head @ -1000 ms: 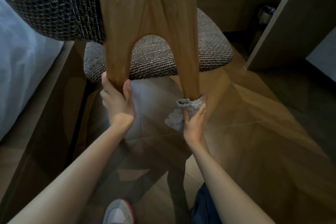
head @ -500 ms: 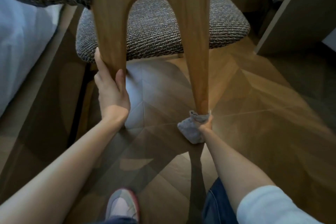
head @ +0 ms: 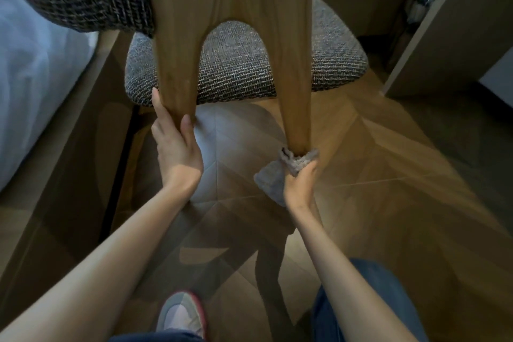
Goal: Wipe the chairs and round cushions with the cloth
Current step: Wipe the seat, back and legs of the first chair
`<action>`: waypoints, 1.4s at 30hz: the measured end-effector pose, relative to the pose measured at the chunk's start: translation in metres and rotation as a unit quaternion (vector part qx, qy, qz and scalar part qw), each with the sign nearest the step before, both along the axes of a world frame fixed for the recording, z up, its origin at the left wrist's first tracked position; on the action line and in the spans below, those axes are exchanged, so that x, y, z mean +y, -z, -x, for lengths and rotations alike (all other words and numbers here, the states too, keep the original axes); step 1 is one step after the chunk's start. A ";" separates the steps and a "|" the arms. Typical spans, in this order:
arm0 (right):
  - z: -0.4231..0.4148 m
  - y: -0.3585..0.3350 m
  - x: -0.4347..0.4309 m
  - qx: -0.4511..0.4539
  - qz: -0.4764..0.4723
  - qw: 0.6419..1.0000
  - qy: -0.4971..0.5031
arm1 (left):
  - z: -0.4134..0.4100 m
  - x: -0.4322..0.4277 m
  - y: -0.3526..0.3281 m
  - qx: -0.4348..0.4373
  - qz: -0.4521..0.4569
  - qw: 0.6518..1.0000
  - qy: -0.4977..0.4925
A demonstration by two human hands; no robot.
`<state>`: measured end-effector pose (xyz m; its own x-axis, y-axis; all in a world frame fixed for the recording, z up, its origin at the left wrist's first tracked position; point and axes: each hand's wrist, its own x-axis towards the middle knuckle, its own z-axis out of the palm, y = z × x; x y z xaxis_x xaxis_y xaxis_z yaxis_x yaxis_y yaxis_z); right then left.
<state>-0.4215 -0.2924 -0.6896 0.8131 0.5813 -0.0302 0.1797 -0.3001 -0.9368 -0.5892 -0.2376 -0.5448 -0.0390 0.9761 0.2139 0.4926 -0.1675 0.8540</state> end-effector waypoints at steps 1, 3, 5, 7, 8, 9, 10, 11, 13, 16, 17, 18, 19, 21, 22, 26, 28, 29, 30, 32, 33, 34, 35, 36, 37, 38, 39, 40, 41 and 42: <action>0.006 -0.015 -0.003 -0.026 -0.033 0.999 -0.021 | 0.000 -0.001 0.000 0.006 0.004 1.000 0.007; 0.016 -0.052 -0.005 -0.077 -0.124 0.988 -0.060 | 0.003 -0.002 -0.004 0.013 0.014 0.999 0.026; 0.026 -0.091 -0.001 -0.155 -0.222 0.960 -0.077 | 0.008 0.000 -0.009 0.021 0.030 0.998 0.044; 0.030 -0.131 0.009 -0.202 -0.268 0.939 -0.073 | 0.016 0.000 -0.015 0.039 0.055 0.995 0.080; 0.029 -0.149 0.014 -0.212 -0.271 0.936 -0.068 | 0.021 0.002 -0.016 0.048 0.062 0.992 0.096; 0.028 -0.166 0.018 -0.225 -0.275 0.933 -0.065 | 0.024 0.003 -0.021 0.057 0.074 0.990 0.105; 0.027 -0.180 0.021 -0.236 -0.279 0.929 -0.067 | 0.026 0.004 -0.024 0.064 0.087 0.988 0.110; 0.025 -0.190 0.024 -0.244 -0.286 0.924 -0.072 | 0.027 0.005 -0.029 0.069 0.101 0.986 0.110; 0.021 -0.202 0.029 -0.254 -0.295 0.918 -0.080 | 0.023 0.004 -0.041 0.069 0.125 0.984 0.111; 0.010 -0.201 0.029 -0.278 -0.294 0.909 -0.105 | 0.014 -0.001 -0.052 0.062 0.140 0.981 0.120; 0.008 -0.194 0.026 -0.296 -0.281 0.905 -0.117 | 0.012 -0.005 -0.055 0.065 0.142 0.979 0.127; 0.004 -0.183 0.024 -0.316 -0.264 0.903 -0.123 | 0.009 -0.009 -0.057 0.070 0.146 0.977 0.137; -0.002 -0.167 0.021 -0.329 -0.240 0.904 -0.133 | 0.007 -0.012 -0.058 0.073 0.152 0.975 0.147; -0.013 -0.126 0.010 -0.314 -0.173 0.920 -0.157 | 0.005 -0.015 -0.062 0.072 0.163 0.970 0.163; -0.016 -0.107 0.000 -0.259 -0.138 0.941 -0.170 | 0.004 -0.015 -0.064 0.070 0.169 0.969 0.168; -0.030 -0.077 -0.036 -0.113 -0.027 0.984 -0.138 | 0.004 -0.014 -0.080 0.043 0.218 0.960 0.169; -0.039 -0.100 -0.039 -0.146 -0.115 0.980 -0.065 | -0.002 -0.021 -0.087 0.033 0.220 0.961 0.161; -0.042 -0.120 -0.036 -0.195 -0.149 0.969 -0.028 | -0.006 -0.027 -0.087 0.043 0.199 0.966 0.159; -0.045 -0.143 -0.031 -0.256 -0.176 0.951 0.004 | -0.010 -0.034 -0.084 0.066 0.166 0.970 0.165; -0.047 -0.184 -0.019 -0.354 -0.184 0.916 0.043 | -0.018 -0.047 -0.077 0.126 0.093 0.966 0.205; -0.049 -0.197 -0.011 -0.388 -0.169 0.905 0.050 | -0.020 -0.051 -0.072 0.157 0.066 0.959 0.226; -0.051 -0.201 -0.003 -0.423 -0.144 0.894 0.047 | -0.021 -0.050 -0.068 0.190 0.042 0.951 0.241; -0.052 -0.197 0.005 -0.440 -0.115 0.890 0.033 | -0.020 -0.047 -0.065 0.223 0.019 0.942 0.249; -0.053 -0.187 0.011 -0.434 -0.097 0.895 0.019 | -0.019 -0.042 -0.062 0.254 0.000 0.934 0.253; -0.052 -0.174 0.015 -0.410 -0.088 0.908 0.020 | -0.017 -0.037 -0.061 0.278 -0.012 0.926 0.255; -0.051 -0.160 0.017 -0.382 -0.089 0.919 0.029 | -0.016 -0.032 -0.060 0.297 -0.016 0.919 0.259; -0.049 -0.150 0.016 -0.363 -0.096 0.926 0.041 | -0.015 -0.028 -0.060 0.312 -0.013 0.912 0.264; -0.048 -0.145 0.017 -0.358 -0.106 0.926 0.058 | -0.016 -0.025 -0.059 0.324 -0.007 0.907 0.269; -0.051 -0.142 0.018 -0.364 -0.118 0.921 0.071 | -0.017 -0.022 -0.058 0.333 0.004 0.903 0.272; -0.054 -0.143 0.018 -0.374 -0.125 0.916 0.077 | -0.018 -0.019 -0.058 0.334 0.023 0.902 0.274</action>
<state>-0.3672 -0.2741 -0.5464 0.6255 0.3699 0.6870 0.7724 -0.1691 -0.6122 -0.5710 -0.2571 -0.4868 0.5738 0.8184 -0.0294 0.7540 -0.5139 0.4091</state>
